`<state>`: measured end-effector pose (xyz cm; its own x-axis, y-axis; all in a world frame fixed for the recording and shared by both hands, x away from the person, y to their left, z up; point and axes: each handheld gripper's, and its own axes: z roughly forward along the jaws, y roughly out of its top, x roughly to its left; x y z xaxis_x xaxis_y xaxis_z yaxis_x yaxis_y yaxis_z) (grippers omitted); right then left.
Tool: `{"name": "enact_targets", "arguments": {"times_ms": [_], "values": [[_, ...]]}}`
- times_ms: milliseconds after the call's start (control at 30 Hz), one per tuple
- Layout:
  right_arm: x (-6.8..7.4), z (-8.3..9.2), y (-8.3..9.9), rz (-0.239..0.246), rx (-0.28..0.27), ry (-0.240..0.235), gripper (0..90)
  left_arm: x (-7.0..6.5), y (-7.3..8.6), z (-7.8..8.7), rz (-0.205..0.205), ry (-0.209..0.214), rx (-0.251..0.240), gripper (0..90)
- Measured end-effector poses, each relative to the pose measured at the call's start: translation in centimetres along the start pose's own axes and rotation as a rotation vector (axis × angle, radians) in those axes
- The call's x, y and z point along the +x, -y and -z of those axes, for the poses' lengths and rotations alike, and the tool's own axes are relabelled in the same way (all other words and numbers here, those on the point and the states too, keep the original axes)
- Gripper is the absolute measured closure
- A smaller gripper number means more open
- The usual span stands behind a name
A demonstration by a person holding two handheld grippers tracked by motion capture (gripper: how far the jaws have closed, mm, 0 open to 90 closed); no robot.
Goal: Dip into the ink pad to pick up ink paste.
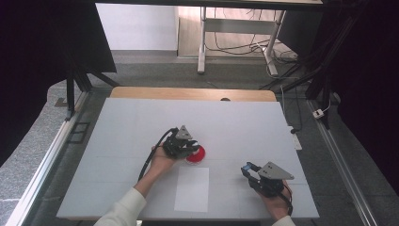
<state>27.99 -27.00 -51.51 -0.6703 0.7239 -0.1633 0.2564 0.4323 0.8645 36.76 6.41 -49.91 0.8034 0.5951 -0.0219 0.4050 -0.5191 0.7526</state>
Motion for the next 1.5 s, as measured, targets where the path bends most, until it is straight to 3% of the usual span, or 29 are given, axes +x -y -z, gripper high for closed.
{"name": "enact_targets", "arguments": {"times_ms": [667, 833, 1100, 1400, 1500], "values": [[0.1, 0.0, 0.0, 0.002, -0.001, -0.002, 64.7, -0.4, 0.1, -0.5, -0.01, -0.017, 0.007, 75.8], [0.1, 0.0, 0.0, 0.003, -0.003, -0.003, 64.7, -0.6, 0.3, -0.6, -0.028, -0.034, -0.006, 75.9], [0.2, 0.0, -0.1, 0.004, -0.002, -0.001, 64.7, -0.3, 1.1, -0.5, -0.006, -0.012, -0.044, 76.0], [0.2, 0.0, -0.1, 0.004, -0.004, -0.007, 64.7, -0.4, 1.0, -0.6, -0.006, -0.018, -0.038, 76.0], [0.2, -0.1, 0.0, 0.007, 0.001, -0.007, 64.7, -0.7, 0.6, -0.6, -0.028, -0.035, -0.015, 76.1]]}}
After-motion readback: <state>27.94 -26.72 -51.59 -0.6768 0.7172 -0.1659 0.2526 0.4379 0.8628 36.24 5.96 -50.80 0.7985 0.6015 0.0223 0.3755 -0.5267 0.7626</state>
